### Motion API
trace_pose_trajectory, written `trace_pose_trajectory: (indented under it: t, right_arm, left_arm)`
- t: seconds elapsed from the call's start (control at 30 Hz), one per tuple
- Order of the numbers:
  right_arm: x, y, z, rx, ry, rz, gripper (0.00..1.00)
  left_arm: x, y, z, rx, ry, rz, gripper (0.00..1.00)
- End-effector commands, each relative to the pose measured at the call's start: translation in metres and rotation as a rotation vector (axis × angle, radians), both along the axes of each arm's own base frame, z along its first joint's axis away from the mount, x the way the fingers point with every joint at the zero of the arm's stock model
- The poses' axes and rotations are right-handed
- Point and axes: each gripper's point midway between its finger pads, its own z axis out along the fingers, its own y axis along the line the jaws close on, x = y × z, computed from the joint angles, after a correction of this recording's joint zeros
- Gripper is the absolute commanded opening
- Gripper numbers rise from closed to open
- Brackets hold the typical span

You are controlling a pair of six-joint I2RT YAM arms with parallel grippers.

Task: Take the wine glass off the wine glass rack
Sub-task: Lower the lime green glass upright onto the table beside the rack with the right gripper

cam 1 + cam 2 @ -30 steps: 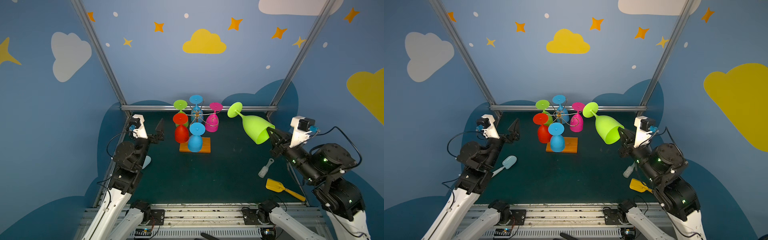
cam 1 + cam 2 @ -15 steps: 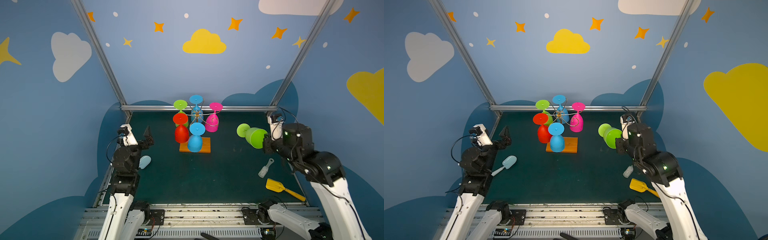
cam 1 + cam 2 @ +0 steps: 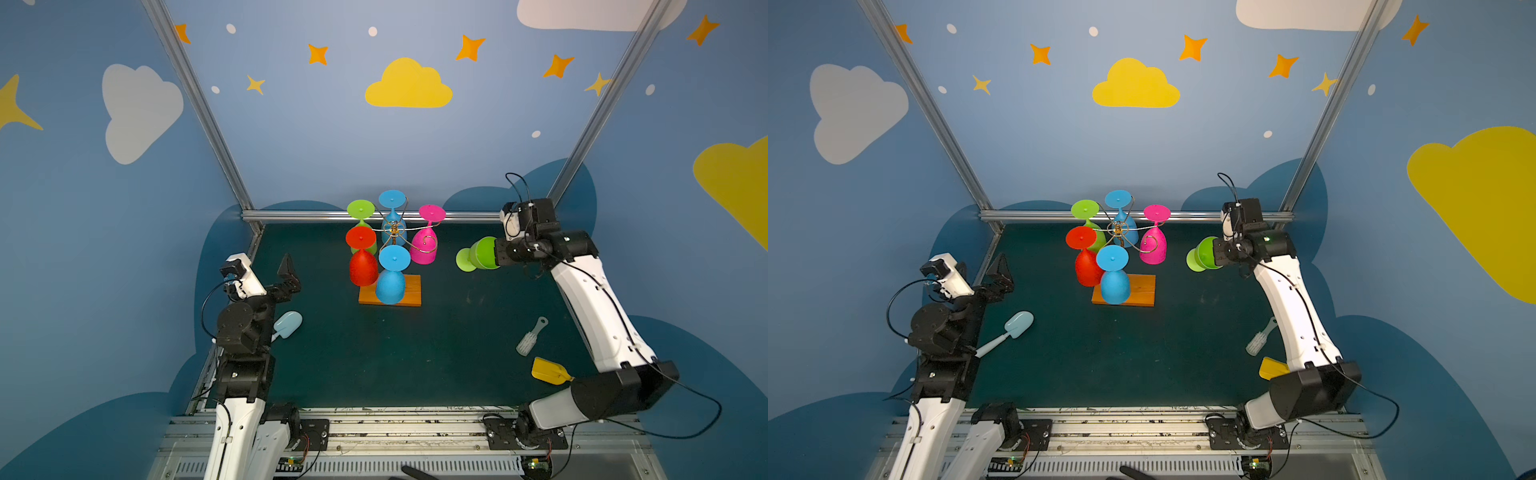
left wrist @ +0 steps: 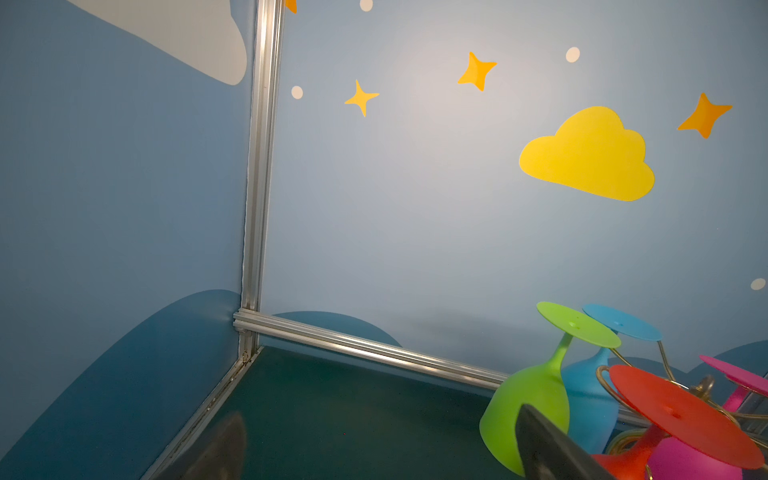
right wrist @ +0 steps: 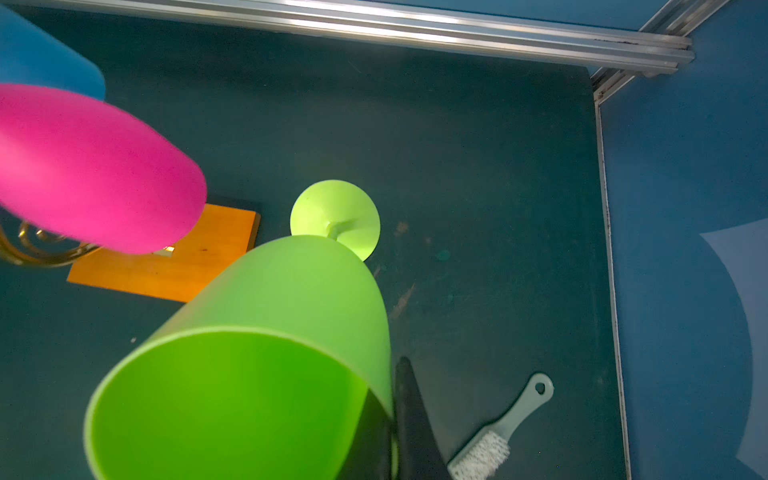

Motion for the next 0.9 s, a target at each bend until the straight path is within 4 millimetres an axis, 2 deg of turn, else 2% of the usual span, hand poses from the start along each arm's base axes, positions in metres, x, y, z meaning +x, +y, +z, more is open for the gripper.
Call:
trace_pose_trajectory:
  t: [0.0,0.2,0.37,0.63,0.87]
  right_arm:
    - [0.023,0.007,-0.006,0.007,0.010,0.019,0.00]
    - [0.062,0.017,-0.043,-0.015,0.109,0.029,0.00]
    - [0.081,0.015,-0.064,-0.068,0.192,0.017,0.00]
    - [0.097,0.017,-0.091,-0.106,0.277,0.015,0.00]
    - [0.104,0.021,-0.106,-0.090,0.290,0.012,0.00]
  left_arm:
    - [-0.002,0.001,-0.003,-0.008,0.001,0.003,0.99]
    - [-0.001,0.002,-0.003,-0.006,0.008,0.005,0.99]
    - [-0.002,0.003,-0.004,-0.004,0.012,0.009,0.99]
    - [-0.001,0.004,-0.006,-0.004,0.017,0.012,0.99]
    - [0.000,0.005,-0.007,-0.006,0.021,0.013,0.99]
